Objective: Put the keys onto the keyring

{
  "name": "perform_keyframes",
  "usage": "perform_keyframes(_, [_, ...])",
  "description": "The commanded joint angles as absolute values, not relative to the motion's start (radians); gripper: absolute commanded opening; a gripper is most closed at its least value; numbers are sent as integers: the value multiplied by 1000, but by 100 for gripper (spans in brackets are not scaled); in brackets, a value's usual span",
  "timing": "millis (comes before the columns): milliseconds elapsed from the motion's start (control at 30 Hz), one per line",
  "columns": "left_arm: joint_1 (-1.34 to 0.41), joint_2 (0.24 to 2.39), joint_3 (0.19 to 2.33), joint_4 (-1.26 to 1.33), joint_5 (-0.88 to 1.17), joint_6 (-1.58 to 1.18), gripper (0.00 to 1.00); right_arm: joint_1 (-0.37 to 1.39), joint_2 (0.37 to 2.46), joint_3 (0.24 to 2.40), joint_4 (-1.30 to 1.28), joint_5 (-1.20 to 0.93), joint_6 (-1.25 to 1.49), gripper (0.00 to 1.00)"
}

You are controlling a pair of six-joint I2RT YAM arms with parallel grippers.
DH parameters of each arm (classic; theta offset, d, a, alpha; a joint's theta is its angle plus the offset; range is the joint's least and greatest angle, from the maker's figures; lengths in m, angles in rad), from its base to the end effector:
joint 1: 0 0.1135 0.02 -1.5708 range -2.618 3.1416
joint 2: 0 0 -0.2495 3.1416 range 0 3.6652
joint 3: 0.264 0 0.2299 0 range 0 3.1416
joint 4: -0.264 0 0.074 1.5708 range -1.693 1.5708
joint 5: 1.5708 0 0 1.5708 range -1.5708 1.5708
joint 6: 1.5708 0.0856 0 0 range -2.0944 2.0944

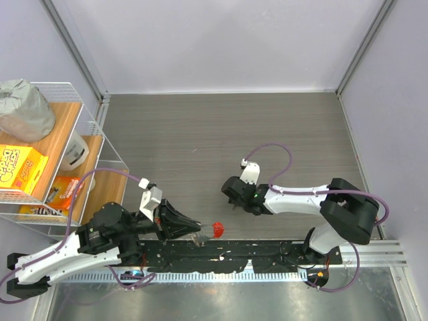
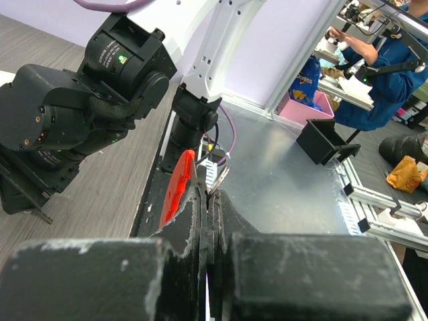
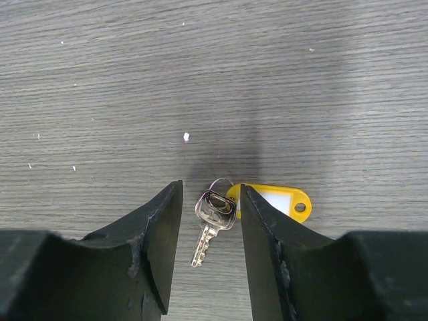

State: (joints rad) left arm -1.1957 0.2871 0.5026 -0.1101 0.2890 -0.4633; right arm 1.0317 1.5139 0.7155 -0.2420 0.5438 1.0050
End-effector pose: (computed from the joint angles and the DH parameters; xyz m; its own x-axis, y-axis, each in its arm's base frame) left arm 0.0285 -0.1391 0.3066 -0.4105 -0.1267 -0.9030 0.9080 0.0345 -0.4176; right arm 0.1808 0.2160 0.1185 -0.7439 0.1636 -0.6480 0.0522 0.9808 0.1878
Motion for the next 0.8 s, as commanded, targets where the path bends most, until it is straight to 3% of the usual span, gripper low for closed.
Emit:
perform_keyframes(0, [-1196, 288, 525, -63, 301, -462, 0, 1031, 1523, 700, -213, 558, 1034, 45])
perform_keyframes(667, [-1195, 333, 534, -32, 311, -472, 0, 1031, 1468, 637, -199, 565, 1039, 15])
perform_keyframes(767, [-1195, 331, 534, -35, 311, -472, 0, 1031, 1454, 630, -201, 565, 1028, 6])
